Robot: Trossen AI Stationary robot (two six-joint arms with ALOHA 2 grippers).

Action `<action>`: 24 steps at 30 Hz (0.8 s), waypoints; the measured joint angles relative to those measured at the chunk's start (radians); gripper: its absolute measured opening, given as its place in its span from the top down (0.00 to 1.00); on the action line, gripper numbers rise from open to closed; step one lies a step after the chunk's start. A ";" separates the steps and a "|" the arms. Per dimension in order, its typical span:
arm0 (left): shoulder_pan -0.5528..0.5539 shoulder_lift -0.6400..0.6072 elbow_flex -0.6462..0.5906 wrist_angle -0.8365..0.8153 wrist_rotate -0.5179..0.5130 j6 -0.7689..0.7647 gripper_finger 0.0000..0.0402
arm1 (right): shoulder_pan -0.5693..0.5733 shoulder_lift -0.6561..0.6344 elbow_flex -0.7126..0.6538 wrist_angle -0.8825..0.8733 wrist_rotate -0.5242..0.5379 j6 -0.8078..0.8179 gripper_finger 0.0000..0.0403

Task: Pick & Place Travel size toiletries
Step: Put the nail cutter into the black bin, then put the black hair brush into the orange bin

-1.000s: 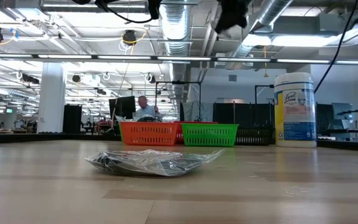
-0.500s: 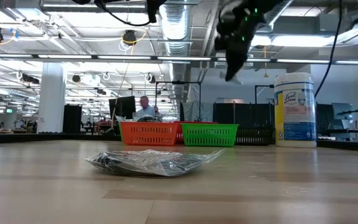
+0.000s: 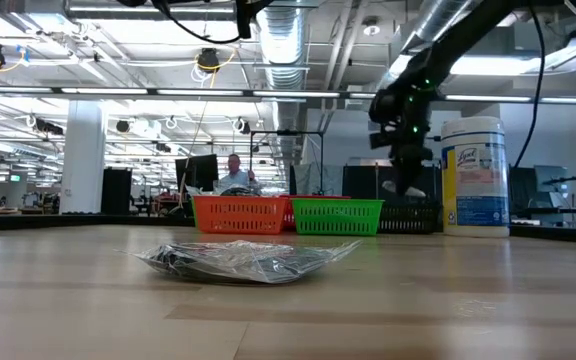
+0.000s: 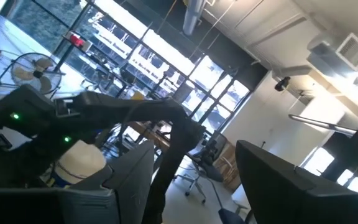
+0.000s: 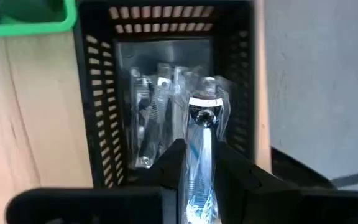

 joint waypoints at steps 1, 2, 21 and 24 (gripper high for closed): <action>0.000 0.001 0.000 -0.003 -0.002 0.001 0.45 | -0.002 0.000 -0.022 0.031 -0.002 -0.010 0.88; 0.000 0.002 0.000 -0.005 -0.002 0.001 0.45 | -0.003 0.000 -0.042 0.054 -0.005 -0.021 0.87; 0.003 0.002 0.000 -0.006 -0.003 0.001 0.45 | -0.001 0.004 -0.131 0.158 -0.005 -0.036 0.74; -0.001 0.002 0.000 -0.006 -0.002 0.001 0.45 | -0.004 0.004 -0.131 0.167 -0.003 -0.012 0.68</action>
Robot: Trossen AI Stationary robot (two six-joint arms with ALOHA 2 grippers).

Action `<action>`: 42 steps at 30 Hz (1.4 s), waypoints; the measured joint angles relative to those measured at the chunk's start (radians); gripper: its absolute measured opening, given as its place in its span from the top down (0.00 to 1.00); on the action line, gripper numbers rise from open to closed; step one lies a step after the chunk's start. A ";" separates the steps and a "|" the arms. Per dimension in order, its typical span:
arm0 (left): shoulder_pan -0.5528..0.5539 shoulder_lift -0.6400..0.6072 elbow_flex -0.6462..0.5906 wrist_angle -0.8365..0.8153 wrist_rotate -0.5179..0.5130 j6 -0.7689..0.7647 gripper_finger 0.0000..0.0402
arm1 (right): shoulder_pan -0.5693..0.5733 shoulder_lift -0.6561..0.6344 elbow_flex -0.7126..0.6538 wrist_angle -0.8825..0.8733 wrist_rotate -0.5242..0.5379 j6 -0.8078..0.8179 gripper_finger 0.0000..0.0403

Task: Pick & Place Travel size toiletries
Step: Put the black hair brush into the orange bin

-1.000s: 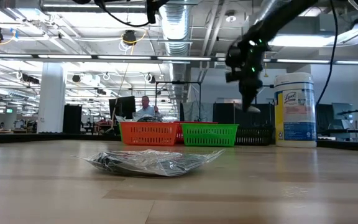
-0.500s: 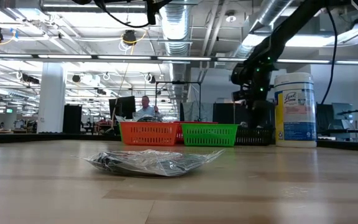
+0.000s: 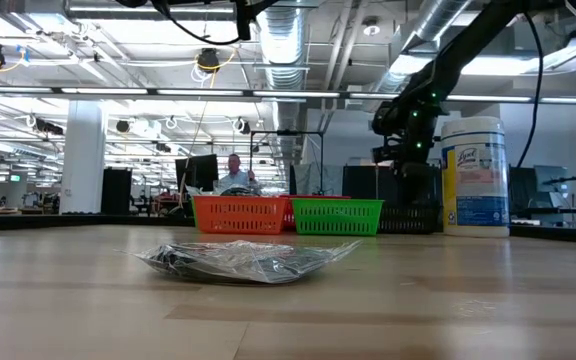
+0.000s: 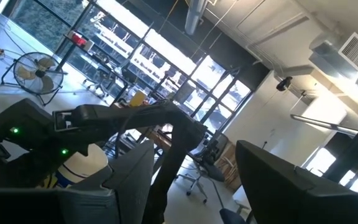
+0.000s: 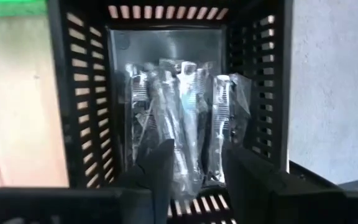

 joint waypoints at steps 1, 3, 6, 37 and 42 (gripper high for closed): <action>-0.001 0.000 0.000 0.000 0.000 0.000 0.45 | -0.002 0.000 0.000 0.003 0.000 0.008 0.67; -0.001 0.000 0.000 0.000 0.001 0.000 0.45 | -0.003 -0.003 0.000 0.007 0.002 0.025 0.63; -0.001 0.000 0.000 -0.002 0.009 -0.001 0.45 | -0.001 -0.024 0.000 0.009 0.005 0.025 0.56; -0.137 -0.001 -0.001 -0.135 0.086 -0.012 0.48 | 0.366 -0.529 0.000 0.104 0.009 0.431 0.42; -0.200 -0.002 -0.001 -0.187 0.117 -0.012 0.50 | 0.493 -0.558 0.001 0.104 0.009 0.668 0.42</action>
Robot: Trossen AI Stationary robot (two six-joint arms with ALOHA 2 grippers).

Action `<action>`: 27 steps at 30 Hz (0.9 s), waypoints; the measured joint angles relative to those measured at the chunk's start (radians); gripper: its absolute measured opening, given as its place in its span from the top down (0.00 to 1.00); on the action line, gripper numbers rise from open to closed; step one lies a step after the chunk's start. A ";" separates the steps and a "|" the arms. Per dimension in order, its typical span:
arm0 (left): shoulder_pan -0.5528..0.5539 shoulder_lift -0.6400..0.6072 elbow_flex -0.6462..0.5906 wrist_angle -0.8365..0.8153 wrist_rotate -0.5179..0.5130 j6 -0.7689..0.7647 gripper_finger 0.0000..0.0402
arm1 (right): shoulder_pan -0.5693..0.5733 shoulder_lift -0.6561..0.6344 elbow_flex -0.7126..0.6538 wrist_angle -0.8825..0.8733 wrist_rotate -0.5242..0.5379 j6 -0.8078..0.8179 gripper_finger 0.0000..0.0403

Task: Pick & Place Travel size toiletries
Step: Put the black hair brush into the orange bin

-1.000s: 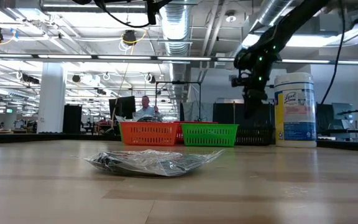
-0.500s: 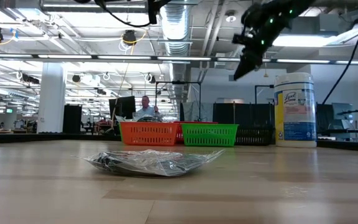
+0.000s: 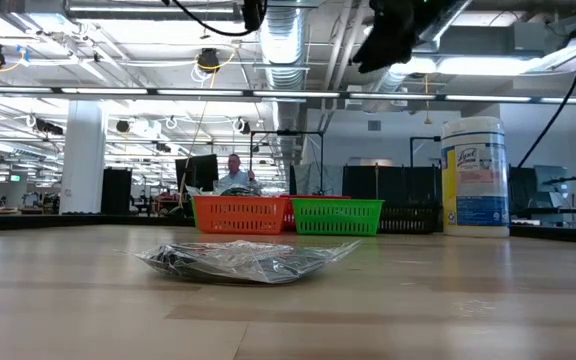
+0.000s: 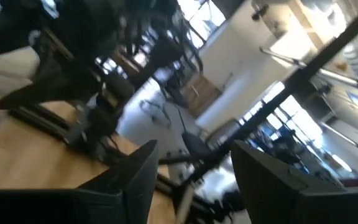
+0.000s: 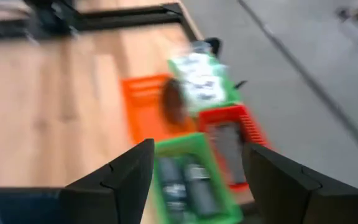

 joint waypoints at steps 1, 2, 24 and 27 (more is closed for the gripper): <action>-0.014 0.000 0.000 -0.011 0.011 0.000 0.51 | 0.026 -0.001 0.000 0.000 0.000 0.051 0.42; -0.028 0.000 0.000 -0.025 0.021 -0.001 0.51 | 0.052 -0.001 0.000 0.000 0.000 0.103 0.42; -0.378 0.000 -0.239 -0.172 -0.097 -0.103 0.54 | 0.527 0.041 -0.001 -0.005 0.053 0.651 0.42; -0.393 0.000 -0.296 -0.172 -0.113 -0.128 0.54 | 0.578 0.075 0.001 0.001 0.054 0.697 0.42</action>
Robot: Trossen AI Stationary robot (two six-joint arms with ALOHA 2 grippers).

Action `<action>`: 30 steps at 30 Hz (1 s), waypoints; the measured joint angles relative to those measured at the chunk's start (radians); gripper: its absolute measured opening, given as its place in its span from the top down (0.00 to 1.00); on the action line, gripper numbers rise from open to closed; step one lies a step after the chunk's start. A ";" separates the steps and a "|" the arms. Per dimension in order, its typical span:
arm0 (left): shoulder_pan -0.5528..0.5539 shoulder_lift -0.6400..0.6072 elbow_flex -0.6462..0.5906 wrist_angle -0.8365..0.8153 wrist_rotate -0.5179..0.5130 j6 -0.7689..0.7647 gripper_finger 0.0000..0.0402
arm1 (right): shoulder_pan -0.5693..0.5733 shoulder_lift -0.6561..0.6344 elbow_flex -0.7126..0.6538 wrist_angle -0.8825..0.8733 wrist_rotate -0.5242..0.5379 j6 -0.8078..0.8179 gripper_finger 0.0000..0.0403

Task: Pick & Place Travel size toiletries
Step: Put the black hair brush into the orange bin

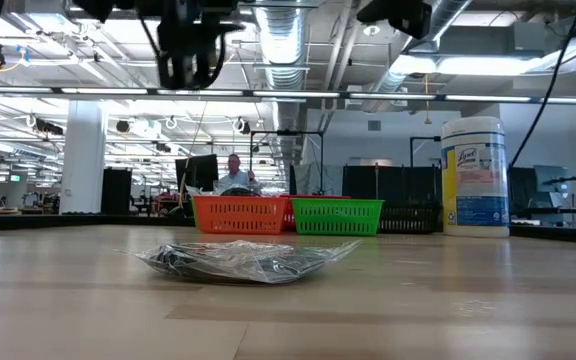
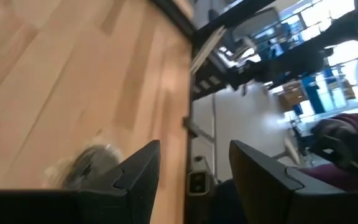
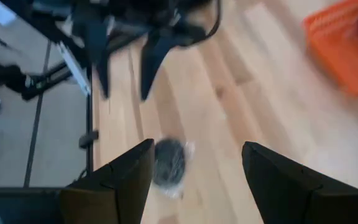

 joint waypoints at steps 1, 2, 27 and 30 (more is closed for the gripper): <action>-0.003 0.000 -0.017 0.003 -0.005 -0.003 0.54 | 0.016 0.018 0.000 0.004 0.000 0.014 0.42; -0.004 0.000 -0.035 0.004 -0.006 -0.011 0.54 | 0.030 0.035 0.000 0.007 0.000 0.027 0.42; 0.003 0.227 -0.206 0.096 -0.022 -0.205 0.54 | 0.320 0.334 -0.001 0.137 -0.005 0.301 0.42; -0.001 0.281 -0.197 0.125 -0.031 -0.203 0.54 | 0.324 0.333 -0.001 0.147 -0.005 0.312 0.42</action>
